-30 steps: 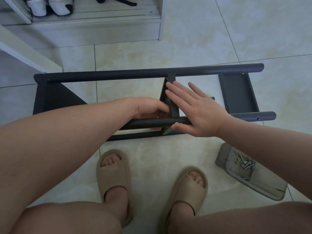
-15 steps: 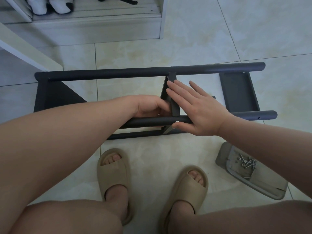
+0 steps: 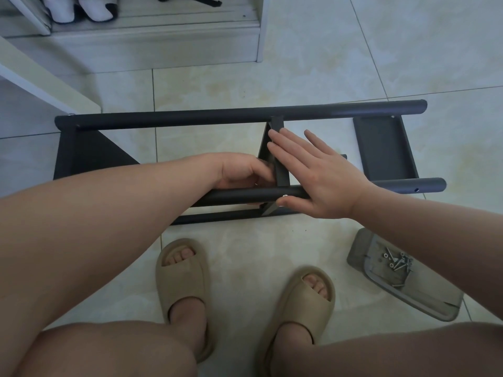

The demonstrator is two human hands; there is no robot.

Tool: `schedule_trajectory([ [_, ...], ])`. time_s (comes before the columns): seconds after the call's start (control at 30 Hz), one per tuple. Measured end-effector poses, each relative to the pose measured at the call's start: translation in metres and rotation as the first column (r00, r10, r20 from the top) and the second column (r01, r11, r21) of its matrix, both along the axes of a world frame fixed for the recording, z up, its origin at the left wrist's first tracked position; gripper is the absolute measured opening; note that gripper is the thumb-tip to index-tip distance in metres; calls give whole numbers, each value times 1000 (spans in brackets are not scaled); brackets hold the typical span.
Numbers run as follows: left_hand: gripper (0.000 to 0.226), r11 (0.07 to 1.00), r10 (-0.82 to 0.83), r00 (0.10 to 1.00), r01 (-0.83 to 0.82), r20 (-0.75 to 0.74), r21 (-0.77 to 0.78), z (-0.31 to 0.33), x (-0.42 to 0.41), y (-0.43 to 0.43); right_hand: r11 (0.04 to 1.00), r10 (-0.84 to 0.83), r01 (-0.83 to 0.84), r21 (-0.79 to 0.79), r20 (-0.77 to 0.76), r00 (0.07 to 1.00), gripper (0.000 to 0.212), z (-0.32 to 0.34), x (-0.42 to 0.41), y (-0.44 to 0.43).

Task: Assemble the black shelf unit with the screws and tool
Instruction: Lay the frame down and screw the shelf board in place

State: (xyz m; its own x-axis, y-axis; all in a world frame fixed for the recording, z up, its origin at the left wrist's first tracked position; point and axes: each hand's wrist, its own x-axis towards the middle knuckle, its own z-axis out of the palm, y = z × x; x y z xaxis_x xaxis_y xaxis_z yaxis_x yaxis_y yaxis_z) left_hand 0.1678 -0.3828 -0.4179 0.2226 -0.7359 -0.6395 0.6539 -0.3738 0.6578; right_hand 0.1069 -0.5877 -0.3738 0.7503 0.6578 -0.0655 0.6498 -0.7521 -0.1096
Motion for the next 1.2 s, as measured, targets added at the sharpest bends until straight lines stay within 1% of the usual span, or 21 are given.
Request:
schedule_trajectory([
  [0.1, 25, 991, -42, 999, 44, -18, 128, -1, -1, 0, 1000, 0, 0, -3, 1, 1000, 90, 0, 0, 0],
  [0.17, 22, 985, -46, 998, 40, 32, 168, -2, -1, -1, 1000, -1, 1, -8, -1, 1000, 91, 0, 0, 0],
  [0.23, 21, 990, -26, 997, 15, 75, 138, -1, -2, -1, 1000, 0, 0, -11, -2, 1000, 91, -1, 0, 0],
  [0.37, 31, 999, 3, 999, -6, 51, 43, 1, -3, 0, 1000, -1, 1, -7, -2, 1000, 91, -1, 0, 0],
  [0.5, 25, 1000, 1, 999, -1, 39, 7, 4, -3, 1, 1000, 1, -1, 1, -8, 1000, 91, 0, 0, 0],
  [0.63, 23, 999, 27, 997, -30, 69, 38, 9, -3, 1, 1000, 2, -2, 2, -12, 1000, 91, -1, 0, -1],
  [0.67, 22, 997, 27, 994, -34, 105, 71, 11, -4, 2, 1000, 2, -2, 1, -16, 1000, 91, -1, 0, -1],
  [0.7, 20, 991, 3, 984, -26, 178, 127, 14, -4, 3, 1000, 2, -2, -1, -23, 1000, 91, -1, 1, -1],
  [0.73, 17, 976, -50, 957, -13, 286, 215, 18, -4, 5, 1000, 2, -2, -7, -33, 999, 91, -1, 2, -1],
  [0.77, 13, 946, -136, 909, 0, 395, 325, 23, -5, 7, 1000, 3, -3, -16, -48, 999, 92, 0, 2, -1],
  [0.8, 12, 905, -231, 853, 12, 467, 425, 30, -7, 9, 1000, 1, -3, -27, -66, 998, 92, 1, 3, -1],
  [0.83, 18, 868, -310, 811, 30, 495, 495, 38, -11, 11, 999, -5, 2, -38, -86, 996, 92, 2, 3, -2],
  [0.87, 27, 841, -361, 792, 48, 493, 538, 46, -14, 13, 999, -15, 10, -46, -109, 994, 92, 3, 2, -2],
  [0.93, 39, 794, -414, 788, 69, 455, 603, 60, -24, 16, 998, -41, 31, -61, -168, 985, 93, 7, 1, 0],
  [1.03, 55, 698, -499, 772, 88, 394, 711, 77, -38, 20, 988, -97, 63, -141, -250, 963, 95, 16, 2, 5],
  [1.07, 58, 663, -538, 752, 100, 379, 742, 82, -42, 20, 983, -124, 80, -166, -272, 954, 95, 20, 1, 7],
  [1.1, 57, 627, -590, 714, 111, 377, 771, 86, -46, 21, 977, -161, 109, -184, -298, 941, 94, 23, 0, 10],
  [1.17, 41, 565, -691, 594, 90, 411, 820, 92, -54, 23, 964, -236, 174, -200, -345, 908, 93, 31, -6, 16],
  [1.2, 32, 550, -712, 549, 48, 438, 834, 93, -59, 24, 958, -262, 197, -208, -356, 897, 93, 35, -9, 19],
])
